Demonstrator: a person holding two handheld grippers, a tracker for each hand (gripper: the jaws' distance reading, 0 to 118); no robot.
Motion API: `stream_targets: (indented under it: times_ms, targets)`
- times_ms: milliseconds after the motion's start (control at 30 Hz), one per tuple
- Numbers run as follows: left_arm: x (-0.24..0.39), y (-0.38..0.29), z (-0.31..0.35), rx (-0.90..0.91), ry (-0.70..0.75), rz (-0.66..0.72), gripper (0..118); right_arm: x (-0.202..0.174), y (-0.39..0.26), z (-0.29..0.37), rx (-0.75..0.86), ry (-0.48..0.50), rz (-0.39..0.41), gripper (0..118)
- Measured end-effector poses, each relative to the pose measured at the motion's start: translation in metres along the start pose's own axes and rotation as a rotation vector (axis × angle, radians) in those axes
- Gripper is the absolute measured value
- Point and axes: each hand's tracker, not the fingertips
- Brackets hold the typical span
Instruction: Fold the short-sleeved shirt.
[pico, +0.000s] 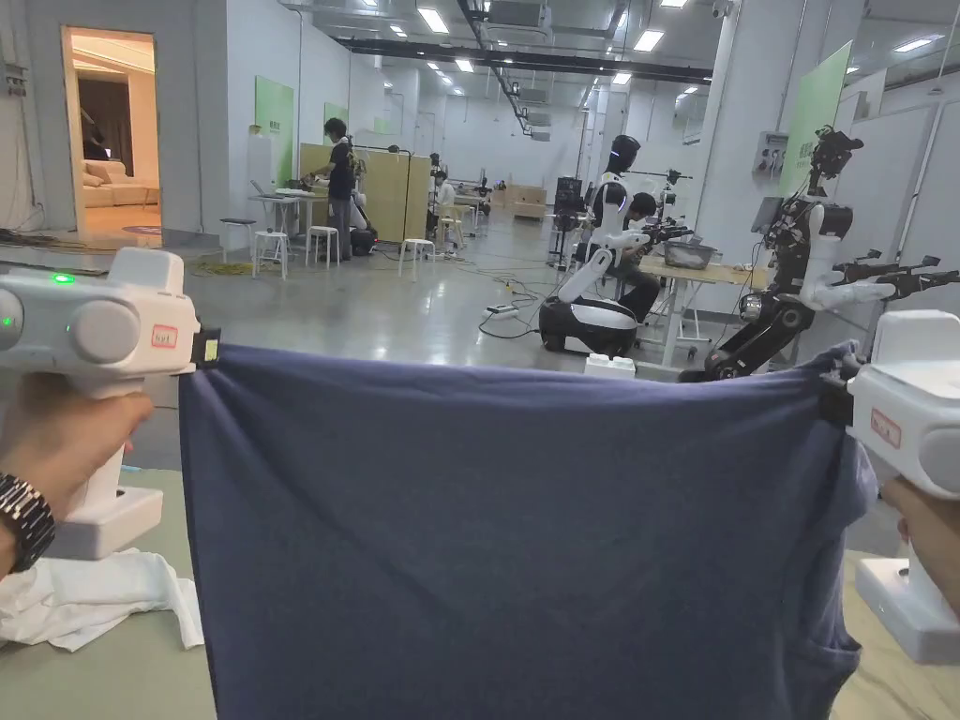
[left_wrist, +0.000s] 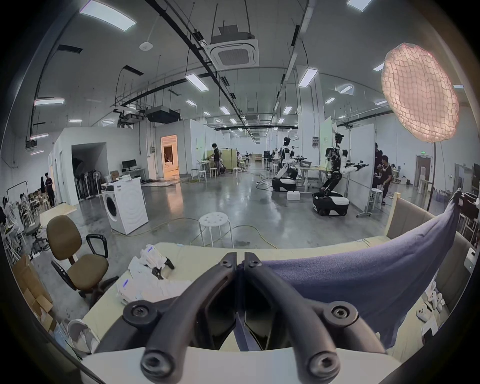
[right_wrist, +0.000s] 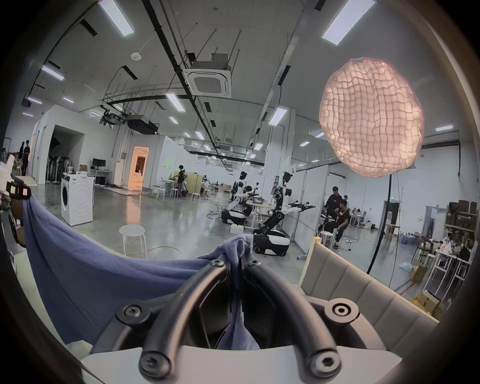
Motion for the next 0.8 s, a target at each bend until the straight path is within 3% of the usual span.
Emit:
stream_targets:
  times_ms: [367,800]
  targets:
    - [0.003,0.026,-0.029,0.051,0.043,-0.030,0,-0.008,0.016,-0.033,0.018,0.003,-0.024,4]
    - [0.003,-0.101,-0.008,-0.038,-0.013,0.026,0,-0.011,-0.105,0.021,-0.120,0.016,0.000,4]
